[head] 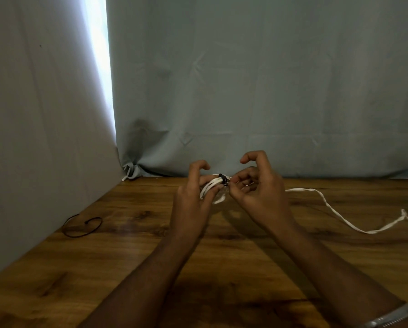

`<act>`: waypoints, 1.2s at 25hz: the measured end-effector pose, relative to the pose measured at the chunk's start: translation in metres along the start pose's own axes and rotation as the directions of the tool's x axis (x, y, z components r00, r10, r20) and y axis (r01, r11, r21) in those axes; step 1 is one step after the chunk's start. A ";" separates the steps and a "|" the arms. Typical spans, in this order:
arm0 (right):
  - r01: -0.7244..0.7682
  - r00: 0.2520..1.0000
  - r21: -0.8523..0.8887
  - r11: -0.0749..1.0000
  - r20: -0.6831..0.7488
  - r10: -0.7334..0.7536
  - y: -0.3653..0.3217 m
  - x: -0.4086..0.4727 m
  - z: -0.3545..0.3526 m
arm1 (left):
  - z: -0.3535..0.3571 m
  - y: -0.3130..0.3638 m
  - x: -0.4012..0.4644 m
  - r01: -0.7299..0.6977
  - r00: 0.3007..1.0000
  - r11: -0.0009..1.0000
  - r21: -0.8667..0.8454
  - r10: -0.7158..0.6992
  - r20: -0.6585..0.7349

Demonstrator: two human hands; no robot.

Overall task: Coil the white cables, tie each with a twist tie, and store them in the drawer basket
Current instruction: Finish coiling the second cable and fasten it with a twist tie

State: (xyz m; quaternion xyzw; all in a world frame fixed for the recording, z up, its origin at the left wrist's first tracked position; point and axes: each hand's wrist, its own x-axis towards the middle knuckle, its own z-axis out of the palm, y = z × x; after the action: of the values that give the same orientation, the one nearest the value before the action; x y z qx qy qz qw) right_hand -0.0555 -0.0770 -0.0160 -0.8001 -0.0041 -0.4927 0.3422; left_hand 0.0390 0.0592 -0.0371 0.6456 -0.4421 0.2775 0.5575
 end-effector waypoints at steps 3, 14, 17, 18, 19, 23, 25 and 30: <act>0.074 0.997 -0.107 0.991 0.007 -0.073 -0.001 -0.001 0.000 | -0.001 0.000 0.000 -0.008 1.000 1.000 -0.001 0.008 0.018; 0.462 0.887 -0.456 0.761 0.237 -0.397 -0.004 0.004 -0.007 | -0.001 0.001 -0.002 -0.163 0.981 0.972 0.168 0.141 0.136; 0.340 0.933 -0.397 0.852 0.255 -0.254 0.002 0.003 -0.006 | -0.001 0.002 -0.004 -0.061 0.992 0.994 0.089 0.050 0.115; 0.260 0.958 -0.344 0.902 0.208 -0.197 0.005 0.003 -0.005 | -0.001 0.002 -0.004 -0.015 0.995 0.999 0.050 0.010 0.096; 0.178 0.980 -0.275 0.945 0.136 -0.145 0.008 0.003 -0.003 | 0.000 0.001 -0.003 0.012 0.997 1.000 0.019 -0.014 0.076; 0.069 0.997 -0.221 0.973 0.040 -0.062 0.015 0.003 0.003 | 0.001 -0.001 -0.001 0.036 0.999 0.998 -0.052 -0.036 0.007; 0.048 0.999 -0.223 0.974 -0.002 -0.050 0.015 0.003 0.005 | 0.002 -0.002 -0.001 0.035 0.999 0.998 -0.060 -0.035 -0.002; 0.011 0.999 -0.211 0.977 -0.027 -0.017 0.014 0.001 0.006 | 0.003 0.000 -0.003 0.038 0.999 0.999 -0.011 -0.037 0.030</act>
State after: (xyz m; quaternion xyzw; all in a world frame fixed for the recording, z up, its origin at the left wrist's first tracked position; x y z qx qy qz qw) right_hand -0.0456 -0.0847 -0.0249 -0.8246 0.0475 -0.5043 0.2519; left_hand 0.0370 0.0571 -0.0407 0.6546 -0.4399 0.2546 0.5597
